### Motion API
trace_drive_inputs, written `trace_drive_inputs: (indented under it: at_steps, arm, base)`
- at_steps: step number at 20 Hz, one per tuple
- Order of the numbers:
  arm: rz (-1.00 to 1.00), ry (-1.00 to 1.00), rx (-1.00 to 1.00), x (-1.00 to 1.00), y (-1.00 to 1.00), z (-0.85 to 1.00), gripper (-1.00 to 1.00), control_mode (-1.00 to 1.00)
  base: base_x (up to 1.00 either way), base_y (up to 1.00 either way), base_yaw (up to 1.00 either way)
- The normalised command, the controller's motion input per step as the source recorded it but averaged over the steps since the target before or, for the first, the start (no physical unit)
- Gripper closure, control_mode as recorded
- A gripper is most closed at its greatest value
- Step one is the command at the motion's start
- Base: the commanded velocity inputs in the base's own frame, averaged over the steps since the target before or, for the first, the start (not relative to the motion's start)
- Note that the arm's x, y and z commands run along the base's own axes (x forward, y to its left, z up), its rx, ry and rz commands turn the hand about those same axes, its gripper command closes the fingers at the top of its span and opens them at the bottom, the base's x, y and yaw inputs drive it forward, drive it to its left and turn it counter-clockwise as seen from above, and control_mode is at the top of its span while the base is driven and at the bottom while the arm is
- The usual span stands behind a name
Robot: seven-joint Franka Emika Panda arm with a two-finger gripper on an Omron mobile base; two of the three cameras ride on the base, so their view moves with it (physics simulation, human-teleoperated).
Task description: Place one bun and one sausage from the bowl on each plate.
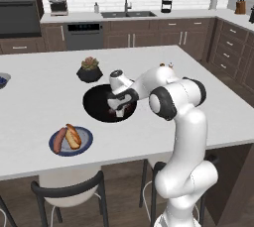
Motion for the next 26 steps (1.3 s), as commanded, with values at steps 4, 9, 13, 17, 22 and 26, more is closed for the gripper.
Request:
trace_drive_inputs:
  at_steps: [4,9,13,17,22,26]
  arm:
    - [0.09,0.0,0.0,0.42,0.37,-0.04,-1.0,-1.0]
    - [0.04,0.0,0.0,0.46,0.48,-0.01,-1.0,-1.0]
    - [0.01,0.08,0.0,0.54,0.27,-0.2,-1.0,-1.0]
    - [0.0,0.18,0.0,0.1,0.0,-0.35,-1.0,-1.0]
    - [-0.06,0.14,0.0,0.0,-0.2,-0.23,-1.0,-1.0]
    - [-0.04,0.16,0.0,0.0,-0.19,-0.44,1.0,-1.0]
  base:
    - [0.0,0.0,0.0]
    - [0.0,0.0,0.0]
    - [0.0,0.0,0.0]
    - [0.0,0.0,0.0]
    - [0.0,0.0,0.0]
    - [0.0,0.0,0.0]
